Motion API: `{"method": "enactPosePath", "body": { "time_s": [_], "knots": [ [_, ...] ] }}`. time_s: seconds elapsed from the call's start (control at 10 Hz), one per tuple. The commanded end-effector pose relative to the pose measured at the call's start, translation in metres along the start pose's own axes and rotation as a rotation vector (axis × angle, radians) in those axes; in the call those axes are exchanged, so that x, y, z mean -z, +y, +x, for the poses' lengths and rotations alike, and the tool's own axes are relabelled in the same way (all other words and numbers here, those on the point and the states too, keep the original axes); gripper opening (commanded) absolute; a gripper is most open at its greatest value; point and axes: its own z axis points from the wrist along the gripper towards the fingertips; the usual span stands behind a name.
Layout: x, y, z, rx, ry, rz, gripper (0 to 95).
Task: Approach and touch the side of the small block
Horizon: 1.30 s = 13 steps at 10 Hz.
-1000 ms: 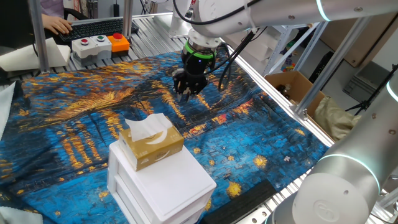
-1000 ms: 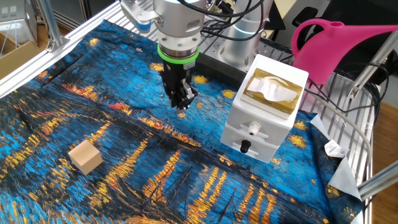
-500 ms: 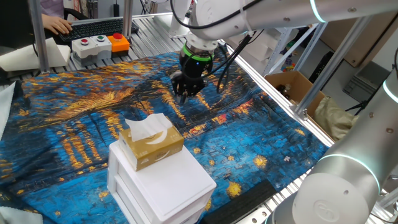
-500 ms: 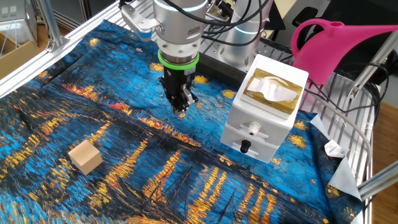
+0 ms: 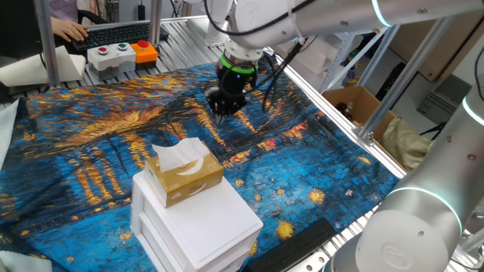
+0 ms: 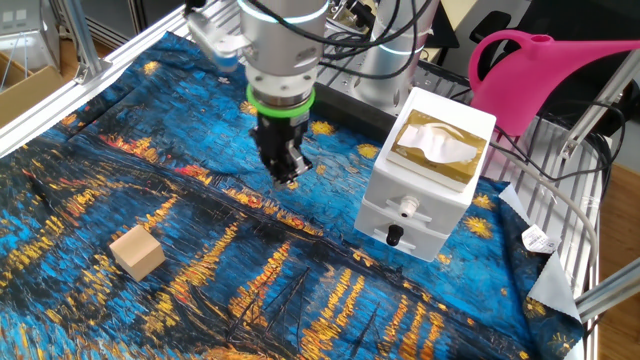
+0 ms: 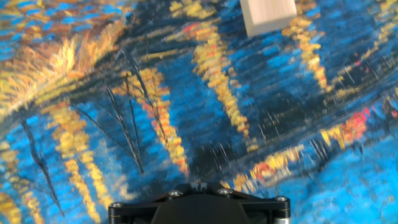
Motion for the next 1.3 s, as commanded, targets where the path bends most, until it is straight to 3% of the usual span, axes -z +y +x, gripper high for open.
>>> {"method": "enactPosePath", "body": {
  "time_s": [0.1, 1.0, 1.3],
  "knots": [
    [-0.002, 0.003, -0.015, 0.000, 0.000, 0.002, 0.0],
    [-0.021, 0.004, -0.090, 0.038, 0.009, 0.006, 0.0],
    [-0.025, 0.001, -0.103, 0.068, 0.021, 0.003, 0.0]
  ]
}}
